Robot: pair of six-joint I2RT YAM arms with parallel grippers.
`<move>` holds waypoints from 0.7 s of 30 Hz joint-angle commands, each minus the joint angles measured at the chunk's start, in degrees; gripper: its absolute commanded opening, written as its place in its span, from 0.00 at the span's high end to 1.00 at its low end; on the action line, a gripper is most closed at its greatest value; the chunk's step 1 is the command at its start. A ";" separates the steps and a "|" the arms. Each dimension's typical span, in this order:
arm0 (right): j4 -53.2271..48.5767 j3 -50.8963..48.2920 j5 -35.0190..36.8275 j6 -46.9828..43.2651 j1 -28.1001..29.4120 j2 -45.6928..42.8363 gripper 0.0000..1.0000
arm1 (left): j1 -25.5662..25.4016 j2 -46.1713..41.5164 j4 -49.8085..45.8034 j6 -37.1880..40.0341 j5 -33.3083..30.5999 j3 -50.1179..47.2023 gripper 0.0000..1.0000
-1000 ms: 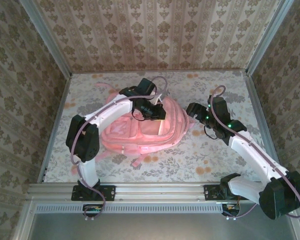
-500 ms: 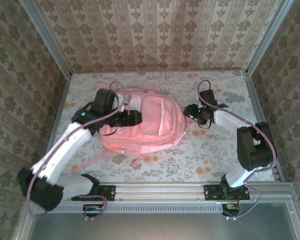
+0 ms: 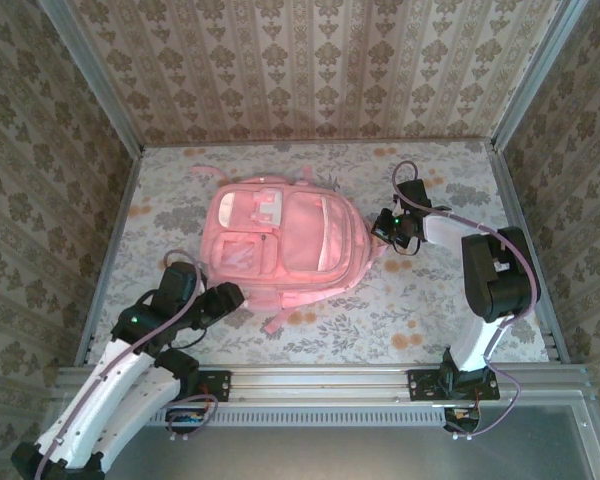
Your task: Pack the student bag
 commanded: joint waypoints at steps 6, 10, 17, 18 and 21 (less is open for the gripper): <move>-2.60 -7.72 7.27 -0.52 0.16 -11.38 1.00 | 0.40 13.11 14.27 -0.86 -4.25 -4.30 0.43; -2.19 -12.88 6.58 0.47 0.26 -17.51 1.00 | 1.81 24.44 19.08 3.87 -6.78 1.93 0.44; -4.46 -20.29 5.27 -1.07 7.51 -25.93 1.00 | 7.57 49.38 25.05 8.31 -1.44 20.41 0.42; -3.96 -21.61 5.16 -0.60 9.13 -27.07 1.00 | 8.23 53.12 25.90 8.62 0.69 23.40 0.42; -1.43 -25.96 6.05 2.94 15.75 -30.94 1.00 | 9.02 64.16 22.59 12.36 5.66 36.82 0.41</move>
